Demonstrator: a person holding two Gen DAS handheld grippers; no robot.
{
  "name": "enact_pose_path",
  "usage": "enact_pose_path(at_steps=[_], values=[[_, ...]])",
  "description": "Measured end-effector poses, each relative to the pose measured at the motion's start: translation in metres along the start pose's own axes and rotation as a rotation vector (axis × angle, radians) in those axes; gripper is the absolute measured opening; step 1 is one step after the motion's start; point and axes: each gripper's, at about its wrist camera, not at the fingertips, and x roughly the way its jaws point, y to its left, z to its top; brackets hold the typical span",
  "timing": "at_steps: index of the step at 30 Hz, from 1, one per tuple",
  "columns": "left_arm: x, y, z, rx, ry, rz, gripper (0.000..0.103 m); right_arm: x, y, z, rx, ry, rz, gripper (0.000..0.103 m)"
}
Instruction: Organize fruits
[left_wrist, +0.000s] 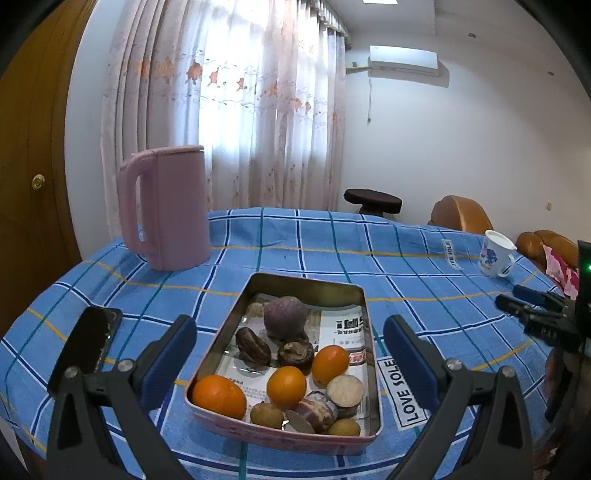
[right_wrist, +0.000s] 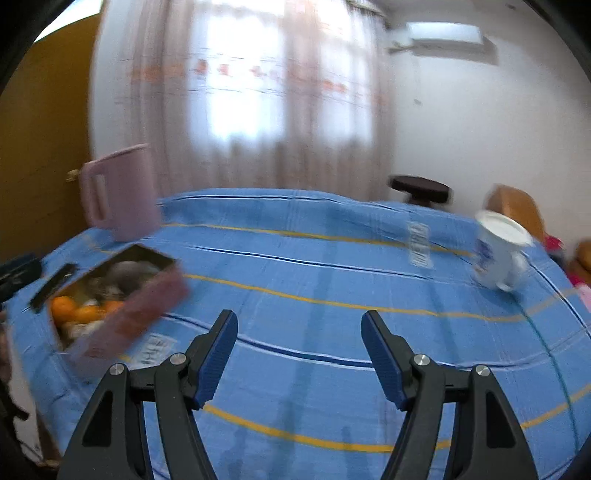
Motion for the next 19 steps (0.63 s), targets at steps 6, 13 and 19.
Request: enact_pose_path(at_steps=[6,13,19], values=[[0.001,-0.003,-0.001,-0.006,0.003,0.001,0.103,-0.003,-0.030,-0.003,0.060,0.005,-0.072,0.071],[0.000,0.004,0.002,-0.046,-0.005,-0.011,0.103,-0.007,0.008,-0.004,-0.036,-0.009,-0.017,0.071],[-0.002,0.005,0.000,-0.029,-0.015,-0.006,0.103,-0.009,0.029,-0.004,-0.106,-0.009,0.002,0.071]])
